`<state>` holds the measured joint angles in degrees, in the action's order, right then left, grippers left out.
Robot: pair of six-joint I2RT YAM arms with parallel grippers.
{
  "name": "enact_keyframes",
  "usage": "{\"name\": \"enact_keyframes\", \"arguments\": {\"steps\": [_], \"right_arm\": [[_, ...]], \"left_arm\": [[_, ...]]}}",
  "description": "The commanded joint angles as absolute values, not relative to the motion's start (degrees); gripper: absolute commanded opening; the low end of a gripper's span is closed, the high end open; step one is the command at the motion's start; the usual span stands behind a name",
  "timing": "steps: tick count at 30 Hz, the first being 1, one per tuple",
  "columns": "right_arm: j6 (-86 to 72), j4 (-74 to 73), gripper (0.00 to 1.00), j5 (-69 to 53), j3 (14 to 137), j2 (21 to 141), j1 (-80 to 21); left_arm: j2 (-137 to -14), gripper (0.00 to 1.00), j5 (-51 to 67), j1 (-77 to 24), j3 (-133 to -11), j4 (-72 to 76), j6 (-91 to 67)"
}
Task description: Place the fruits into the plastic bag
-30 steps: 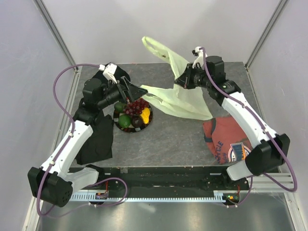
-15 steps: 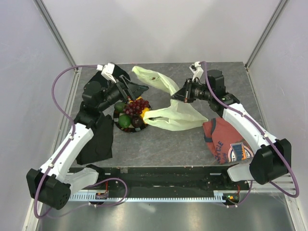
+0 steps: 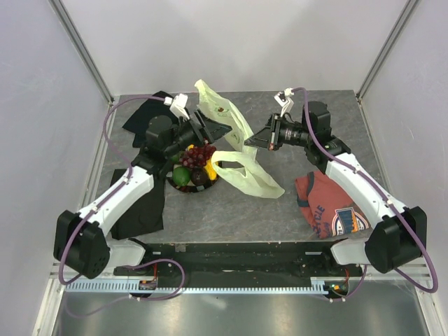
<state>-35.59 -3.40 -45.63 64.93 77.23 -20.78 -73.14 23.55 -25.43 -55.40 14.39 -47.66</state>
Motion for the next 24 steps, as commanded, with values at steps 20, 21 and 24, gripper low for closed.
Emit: {"name": "enact_keyframes", "arguments": {"steps": [20, 21, 24], "right_arm": [[-34.1, -2.7, 0.0, -48.9, 64.5, 75.2, -20.8], [-33.8, -3.3, 0.0, -48.9, 64.5, 75.4, -20.7], [-32.8, -4.5, 0.01, -48.9, 64.6, 75.8, -20.7]], "left_arm": [[-83.8, 0.73, 24.1, -28.7, -57.9, 29.3, -56.3], [-84.1, 0.7, 24.5, -28.7, -58.4, 29.3, -56.2], [-85.9, 0.65, 25.7, -29.4, -60.3, 29.3, -55.7]]}}
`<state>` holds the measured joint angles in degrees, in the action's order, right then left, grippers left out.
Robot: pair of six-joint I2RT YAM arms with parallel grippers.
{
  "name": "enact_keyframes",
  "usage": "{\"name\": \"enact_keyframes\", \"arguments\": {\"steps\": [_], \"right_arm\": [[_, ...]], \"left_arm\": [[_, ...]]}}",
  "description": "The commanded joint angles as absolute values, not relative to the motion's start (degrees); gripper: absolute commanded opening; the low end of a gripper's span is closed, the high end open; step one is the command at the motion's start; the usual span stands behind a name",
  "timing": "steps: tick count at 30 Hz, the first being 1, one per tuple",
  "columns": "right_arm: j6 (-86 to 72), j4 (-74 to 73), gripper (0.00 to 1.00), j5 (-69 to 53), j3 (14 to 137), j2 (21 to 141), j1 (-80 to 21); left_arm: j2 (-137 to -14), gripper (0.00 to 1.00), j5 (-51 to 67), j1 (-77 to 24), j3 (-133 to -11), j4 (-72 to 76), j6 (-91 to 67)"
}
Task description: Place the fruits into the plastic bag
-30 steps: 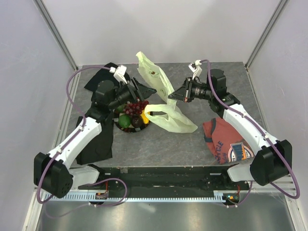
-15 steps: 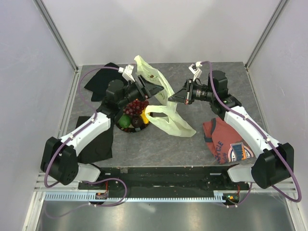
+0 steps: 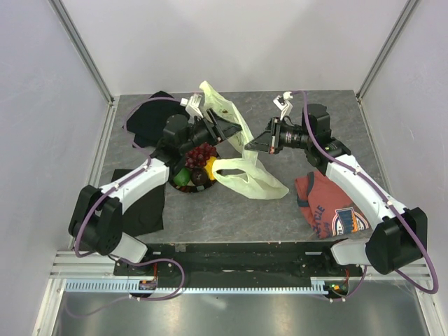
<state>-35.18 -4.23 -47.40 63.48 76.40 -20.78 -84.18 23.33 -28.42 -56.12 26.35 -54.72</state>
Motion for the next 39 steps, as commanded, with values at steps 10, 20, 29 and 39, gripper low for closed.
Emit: {"name": "enact_keyframes", "arguments": {"steps": [10, 20, 29, 39], "right_arm": [[-30.1, -7.7, 0.06, -46.9, 63.8, 76.6, -20.8], [-32.5, -7.5, 0.29, -44.1, 64.8, 76.2, -19.6], [-33.0, -8.1, 0.0, -40.9, 63.8, 73.7, -14.9], [-23.1, -22.0, 0.0, -37.4, 69.9, 71.3, -1.1]], "left_arm": [[-91.1, 0.46, 33.7, -30.0, -63.6, 32.4, -57.4], [-90.5, 0.02, 36.3, -29.9, -64.3, 29.2, -52.3], [-88.4, 0.02, 37.2, -27.3, -63.6, 24.5, -48.3], [-82.9, 0.01, 40.4, -15.6, -63.4, 2.0, -33.6]]}}
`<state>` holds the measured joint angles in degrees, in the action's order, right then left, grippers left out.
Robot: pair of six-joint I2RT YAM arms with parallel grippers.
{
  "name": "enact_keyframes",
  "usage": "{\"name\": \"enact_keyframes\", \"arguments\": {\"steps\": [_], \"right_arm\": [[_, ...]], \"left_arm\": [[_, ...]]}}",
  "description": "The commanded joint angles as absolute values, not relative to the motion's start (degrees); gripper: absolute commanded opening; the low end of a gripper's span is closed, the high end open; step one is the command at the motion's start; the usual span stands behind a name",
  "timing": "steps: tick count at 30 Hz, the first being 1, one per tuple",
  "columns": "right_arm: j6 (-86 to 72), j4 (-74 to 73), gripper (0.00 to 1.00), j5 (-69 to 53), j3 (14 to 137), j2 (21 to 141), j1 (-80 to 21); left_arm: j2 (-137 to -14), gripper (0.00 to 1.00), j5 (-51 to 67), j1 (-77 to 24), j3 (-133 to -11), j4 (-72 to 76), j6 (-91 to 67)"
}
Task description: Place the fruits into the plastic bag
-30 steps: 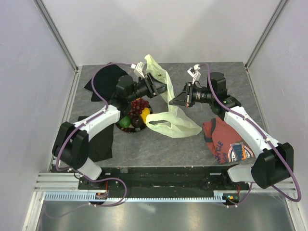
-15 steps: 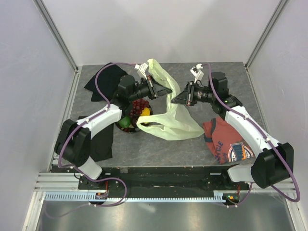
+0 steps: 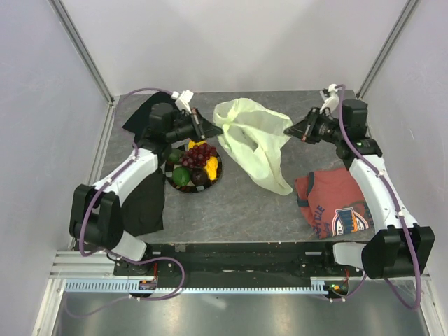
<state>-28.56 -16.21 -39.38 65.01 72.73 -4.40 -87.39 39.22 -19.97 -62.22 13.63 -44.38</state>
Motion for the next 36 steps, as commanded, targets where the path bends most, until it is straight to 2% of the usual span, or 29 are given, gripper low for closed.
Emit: {"name": "enact_keyframes", "arguments": {"steps": [1, 11, 19, 28, 31, 33, 34, 35, 36], "right_arm": [[-21.8, -23.7, 0.0, -36.6, 70.7, 71.3, -1.1], [-21.0, -25.0, 0.0, -34.2, 74.8, 70.4, -0.4], [-16.0, -32.7, 0.0, -25.4, 80.1, 69.4, 2.9], [-16.9, -32.4, 0.0, -25.4, 82.8, 71.3, 4.4], [-18.1, -31.0, 0.0, -28.6, 83.0, 72.3, 4.4], [-18.8, -30.3, 0.0, -30.7, 83.0, 73.3, 4.2], [-18.9, -30.3, 0.0, -31.0, 82.9, 73.6, 4.0], [-19.0, -30.2, 0.0, -31.4, 82.9, 73.9, 3.7], [-18.9, -30.3, 0.0, -31.8, 82.8, 74.4, 3.4]], "left_arm": [[-81.8, 0.01, 39.7, -14.8, -63.4, 0.2, -31.7], [-83.0, 0.02, 34.8, -11.9, -67.0, -3.5, -31.9], [-82.5, 0.01, 30.2, -8.1, -67.0, -4.0, -33.3], [-78.6, 0.01, 27.2, -4.9, -64.7, -9.5, -29.0], [-77.7, 0.02, 29.7, -5.2, -64.1, -9.1, -27.9], [-77.2, 0.11, 32.1, -5.9, -64.5, -9.1, -24.4], [-76.8, 0.27, 33.2, -6.9, -65.0, -9.1, -23.0], [-75.7, 0.36, 33.2, -7.6, -65.2, -9.4, -22.0], [-74.8, 0.54, 33.0, -8.2, -65.4, -9.5, -20.3]]}}
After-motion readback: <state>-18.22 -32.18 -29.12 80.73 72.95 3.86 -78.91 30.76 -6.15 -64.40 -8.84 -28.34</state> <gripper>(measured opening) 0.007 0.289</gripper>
